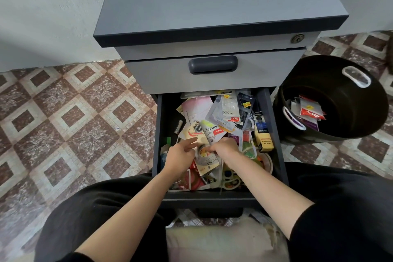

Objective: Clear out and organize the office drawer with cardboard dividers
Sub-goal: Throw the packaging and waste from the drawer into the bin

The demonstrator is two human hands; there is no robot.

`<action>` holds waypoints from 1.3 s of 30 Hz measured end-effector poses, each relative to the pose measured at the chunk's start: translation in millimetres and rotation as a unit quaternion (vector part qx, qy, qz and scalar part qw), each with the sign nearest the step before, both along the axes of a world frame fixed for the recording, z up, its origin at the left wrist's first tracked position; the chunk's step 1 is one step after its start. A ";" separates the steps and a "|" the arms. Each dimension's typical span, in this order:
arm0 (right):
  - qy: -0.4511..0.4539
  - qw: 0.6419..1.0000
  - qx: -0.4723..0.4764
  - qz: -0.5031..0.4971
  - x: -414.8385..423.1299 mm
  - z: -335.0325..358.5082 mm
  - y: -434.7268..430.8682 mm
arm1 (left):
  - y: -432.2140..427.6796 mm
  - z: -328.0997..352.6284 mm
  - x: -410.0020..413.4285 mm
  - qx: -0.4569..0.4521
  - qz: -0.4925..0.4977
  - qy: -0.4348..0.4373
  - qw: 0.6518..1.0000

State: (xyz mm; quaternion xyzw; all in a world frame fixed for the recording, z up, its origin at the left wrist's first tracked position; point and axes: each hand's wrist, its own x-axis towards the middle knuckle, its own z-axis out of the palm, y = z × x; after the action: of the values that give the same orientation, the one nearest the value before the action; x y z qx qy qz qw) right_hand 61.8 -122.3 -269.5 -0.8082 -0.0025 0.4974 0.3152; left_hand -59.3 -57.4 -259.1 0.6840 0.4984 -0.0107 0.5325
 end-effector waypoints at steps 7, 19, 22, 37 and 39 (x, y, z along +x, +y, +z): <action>-0.003 0.999 0.047 -0.023 1.3 1.6 -10.2 | 2.4 7.3 -2.2 0.033 0.041 -0.006 0.999; 0.043 0.991 0.094 0.086 8.4 33.4 -50.4 | 7.1 10.7 -4.2 -0.030 0.160 0.033 0.986; 0.043 0.987 0.083 0.128 12.7 39.9 -57.4 | 4.6 7.4 -2.6 -0.057 0.169 0.009 0.984; 0.004 0.993 0.013 0.116 31.6 33.0 -60.4 | 14.3 -12.8 2.9 -0.060 0.256 0.033 0.964; -0.001 0.994 0.011 0.113 32.6 31.6 -60.7 | 15.1 -14.2 5.7 -0.049 0.235 0.038 0.970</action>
State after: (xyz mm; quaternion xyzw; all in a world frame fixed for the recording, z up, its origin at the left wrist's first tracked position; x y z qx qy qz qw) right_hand 94.4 -183.1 -237.9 -0.7998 -0.0993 0.5288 0.2661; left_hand -53.6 -42.3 -273.3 0.5198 0.6641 0.0649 0.5334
